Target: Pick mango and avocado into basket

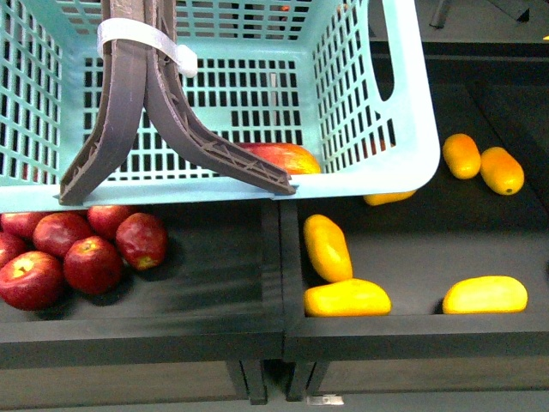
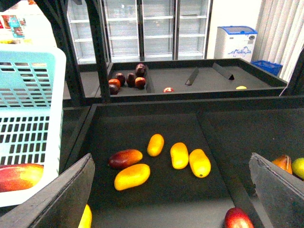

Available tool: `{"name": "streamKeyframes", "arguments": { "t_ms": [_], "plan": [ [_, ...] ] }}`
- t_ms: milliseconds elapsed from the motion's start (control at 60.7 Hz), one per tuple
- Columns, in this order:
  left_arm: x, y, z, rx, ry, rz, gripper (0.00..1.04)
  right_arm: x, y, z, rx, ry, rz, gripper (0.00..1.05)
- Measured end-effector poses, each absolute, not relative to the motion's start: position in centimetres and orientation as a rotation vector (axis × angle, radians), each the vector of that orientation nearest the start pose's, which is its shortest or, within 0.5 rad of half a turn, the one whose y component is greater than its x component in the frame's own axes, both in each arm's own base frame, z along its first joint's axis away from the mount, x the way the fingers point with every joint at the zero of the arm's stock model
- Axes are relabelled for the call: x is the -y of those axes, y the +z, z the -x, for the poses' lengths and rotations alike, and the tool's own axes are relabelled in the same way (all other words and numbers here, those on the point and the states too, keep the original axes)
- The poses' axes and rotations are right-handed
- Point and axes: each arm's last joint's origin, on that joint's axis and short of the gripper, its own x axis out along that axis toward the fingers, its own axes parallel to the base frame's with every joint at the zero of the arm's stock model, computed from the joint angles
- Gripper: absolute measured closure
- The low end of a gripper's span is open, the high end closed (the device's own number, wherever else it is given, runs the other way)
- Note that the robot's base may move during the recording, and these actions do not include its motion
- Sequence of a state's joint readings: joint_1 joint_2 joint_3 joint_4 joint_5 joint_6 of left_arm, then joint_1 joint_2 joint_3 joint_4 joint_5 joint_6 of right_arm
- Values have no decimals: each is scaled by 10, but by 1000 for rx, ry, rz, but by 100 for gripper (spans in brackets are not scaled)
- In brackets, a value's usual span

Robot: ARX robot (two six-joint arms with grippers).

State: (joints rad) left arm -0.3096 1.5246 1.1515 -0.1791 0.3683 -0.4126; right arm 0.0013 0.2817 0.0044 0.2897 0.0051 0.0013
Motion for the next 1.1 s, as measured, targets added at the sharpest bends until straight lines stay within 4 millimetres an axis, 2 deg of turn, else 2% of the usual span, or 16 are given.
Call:
{"name": "streamKeyframes", "arguments": {
  "t_ms": [1104],
  "plan": [
    [110, 283, -321, -690, -509, 401, 99, 0, 169, -115, 14, 0, -1, 8]
  ]
}}
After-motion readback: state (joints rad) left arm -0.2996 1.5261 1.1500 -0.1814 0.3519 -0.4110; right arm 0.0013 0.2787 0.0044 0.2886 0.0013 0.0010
